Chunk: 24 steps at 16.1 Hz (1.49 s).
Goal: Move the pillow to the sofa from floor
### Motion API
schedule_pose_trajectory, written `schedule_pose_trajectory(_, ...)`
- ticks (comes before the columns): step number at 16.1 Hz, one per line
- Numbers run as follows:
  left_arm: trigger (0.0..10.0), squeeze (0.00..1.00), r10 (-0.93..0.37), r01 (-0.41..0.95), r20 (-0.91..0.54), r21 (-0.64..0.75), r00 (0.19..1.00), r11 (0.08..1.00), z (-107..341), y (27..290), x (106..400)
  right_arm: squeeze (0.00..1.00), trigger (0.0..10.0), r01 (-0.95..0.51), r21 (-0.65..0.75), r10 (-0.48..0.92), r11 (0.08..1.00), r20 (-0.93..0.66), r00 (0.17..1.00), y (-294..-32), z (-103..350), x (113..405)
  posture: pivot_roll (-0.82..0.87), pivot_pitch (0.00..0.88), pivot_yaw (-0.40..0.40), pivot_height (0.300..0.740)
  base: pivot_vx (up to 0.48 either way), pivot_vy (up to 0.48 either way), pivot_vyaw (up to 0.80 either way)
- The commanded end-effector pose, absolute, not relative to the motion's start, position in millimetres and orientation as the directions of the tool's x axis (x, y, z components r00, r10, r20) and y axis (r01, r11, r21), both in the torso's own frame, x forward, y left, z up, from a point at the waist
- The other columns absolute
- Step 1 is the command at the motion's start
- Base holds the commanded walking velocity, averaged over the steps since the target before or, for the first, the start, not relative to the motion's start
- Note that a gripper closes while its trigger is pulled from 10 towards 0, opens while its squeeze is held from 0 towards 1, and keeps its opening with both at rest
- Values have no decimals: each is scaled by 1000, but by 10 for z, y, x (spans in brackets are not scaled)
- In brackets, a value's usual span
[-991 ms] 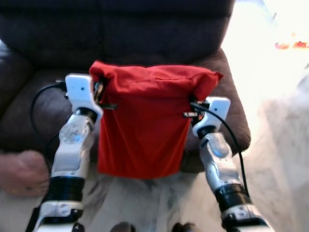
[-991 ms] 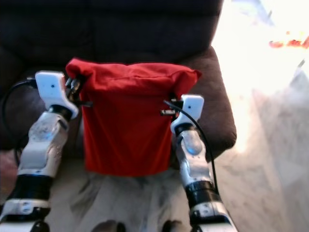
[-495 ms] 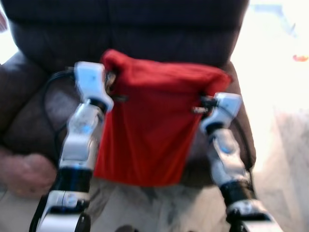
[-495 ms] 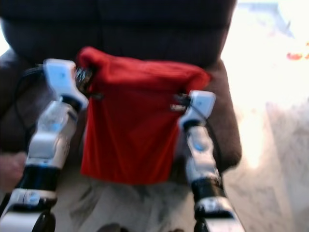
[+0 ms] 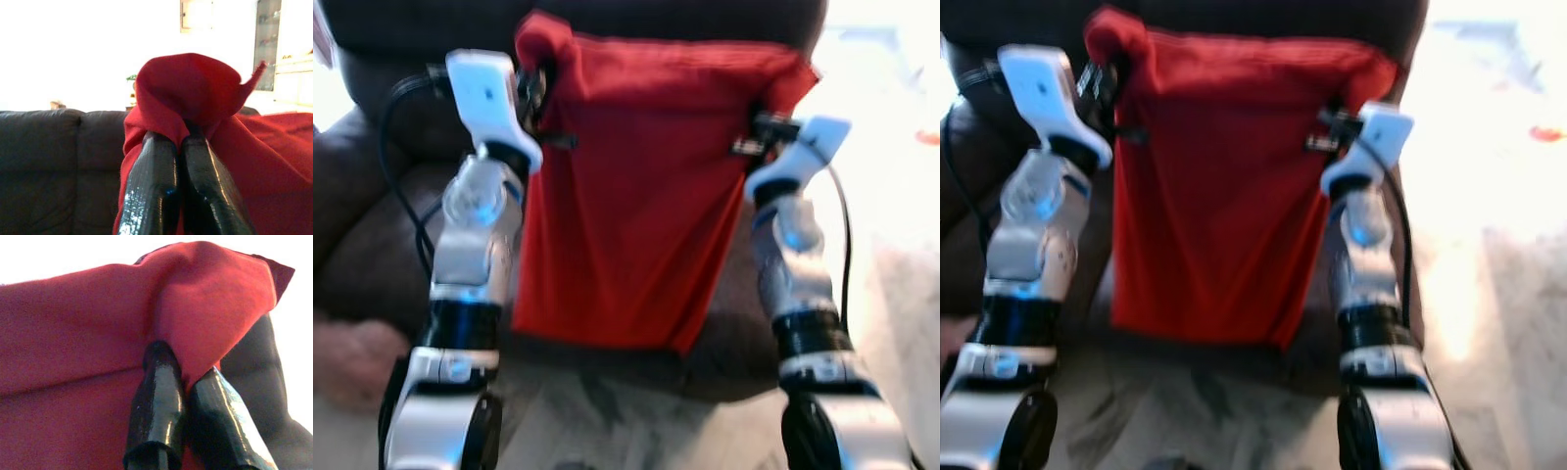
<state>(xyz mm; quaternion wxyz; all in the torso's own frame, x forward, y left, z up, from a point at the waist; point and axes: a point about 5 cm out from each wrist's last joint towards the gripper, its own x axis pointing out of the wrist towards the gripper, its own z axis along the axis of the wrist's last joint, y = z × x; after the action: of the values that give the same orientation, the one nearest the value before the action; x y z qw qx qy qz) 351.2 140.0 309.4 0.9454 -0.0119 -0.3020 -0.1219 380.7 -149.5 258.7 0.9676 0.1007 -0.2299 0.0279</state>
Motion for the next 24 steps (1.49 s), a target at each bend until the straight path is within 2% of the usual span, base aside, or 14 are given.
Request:
schedule_pose_trajectory(1,10000,0,-206,213,613,63,763,975,3188,1499,3472,0,10000,-162,161,32,974,605,795,-1379,3036,3732,180,47,21,740,311,0,0)
schedule_pose_trajectory(8,10000,0,-209,202,585,78,784,976,3108,1549,3478,0,10000,-161,175,36,971,562,827,-1378,2909,3760,189,73,11,740,309,0,0)
schedule_pose_trajectory(14,10000,0,-210,185,491,98,845,978,2876,1603,3533,0,10000,-141,177,37,974,489,871,-1367,2657,3775,197,89,6,740,0,0,0)
schedule_pose_trajectory(17,10000,0,-180,142,454,115,873,983,2795,1709,3572,0,10000,-110,176,22,978,441,897,-1385,2504,3769,195,96,6,740,0,0,0)
schedule_pose_trajectory(20,10000,0,-149,97,490,130,859,987,2927,1831,3567,0,10000,-120,174,28,977,456,890,-1362,2557,3752,194,97,4,740,0,0,0)
schedule_pose_trajectory(24,10000,0,-186,105,554,174,812,979,3201,1806,3506,0,10000,-139,170,25,976,544,838,-1358,2892,3711,186,96,-1,740,0,0,0)
